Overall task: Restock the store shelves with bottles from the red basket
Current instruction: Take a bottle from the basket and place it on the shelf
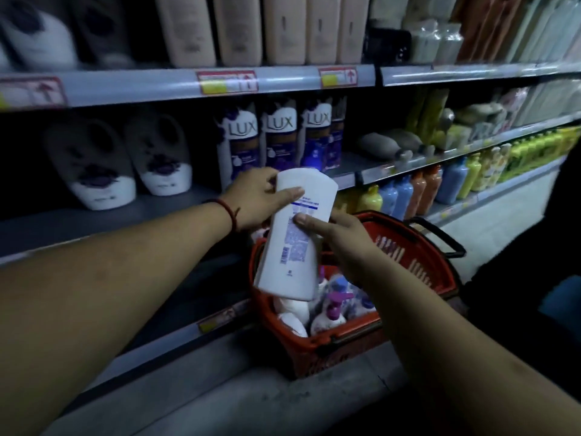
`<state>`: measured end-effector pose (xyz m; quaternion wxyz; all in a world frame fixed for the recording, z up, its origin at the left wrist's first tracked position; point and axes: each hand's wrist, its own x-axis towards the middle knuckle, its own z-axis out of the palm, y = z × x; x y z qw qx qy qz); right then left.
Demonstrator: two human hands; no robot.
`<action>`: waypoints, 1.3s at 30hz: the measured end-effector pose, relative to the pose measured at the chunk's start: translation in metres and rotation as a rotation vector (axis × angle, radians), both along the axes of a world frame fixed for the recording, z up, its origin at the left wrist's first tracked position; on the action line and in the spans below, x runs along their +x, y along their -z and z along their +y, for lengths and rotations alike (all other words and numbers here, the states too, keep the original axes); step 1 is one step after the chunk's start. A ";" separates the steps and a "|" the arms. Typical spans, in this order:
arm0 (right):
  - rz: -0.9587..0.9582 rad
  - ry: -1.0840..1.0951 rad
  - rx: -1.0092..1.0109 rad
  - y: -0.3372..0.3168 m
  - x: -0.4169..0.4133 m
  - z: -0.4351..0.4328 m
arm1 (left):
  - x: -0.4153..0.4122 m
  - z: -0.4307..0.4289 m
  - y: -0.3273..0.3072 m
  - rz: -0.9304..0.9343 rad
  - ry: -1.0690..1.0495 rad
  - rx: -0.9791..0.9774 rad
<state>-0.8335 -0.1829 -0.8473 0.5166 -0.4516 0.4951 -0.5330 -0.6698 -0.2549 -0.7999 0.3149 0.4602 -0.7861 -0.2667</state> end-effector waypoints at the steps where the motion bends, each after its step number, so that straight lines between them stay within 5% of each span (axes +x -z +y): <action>1: -0.003 0.031 0.024 0.004 0.013 -0.006 | 0.015 0.003 0.006 -0.077 -0.026 -0.007; 7: -0.064 0.040 0.143 0.024 0.091 -0.038 | 0.107 0.032 0.047 -0.196 -0.004 0.258; 12: -0.110 -0.110 0.152 0.032 0.167 -0.044 | 0.151 0.047 0.072 -0.141 -0.211 0.182; 20: 0.167 -0.621 0.181 0.036 0.235 -0.040 | 0.244 0.075 0.111 0.249 -0.528 0.340; 31: 0.296 -0.564 0.268 0.061 0.280 -0.054 | 0.285 0.062 0.123 0.794 -0.566 0.596; 39: -0.115 -0.822 0.365 0.062 0.310 -0.048 | 0.318 0.078 0.108 1.069 -0.379 0.711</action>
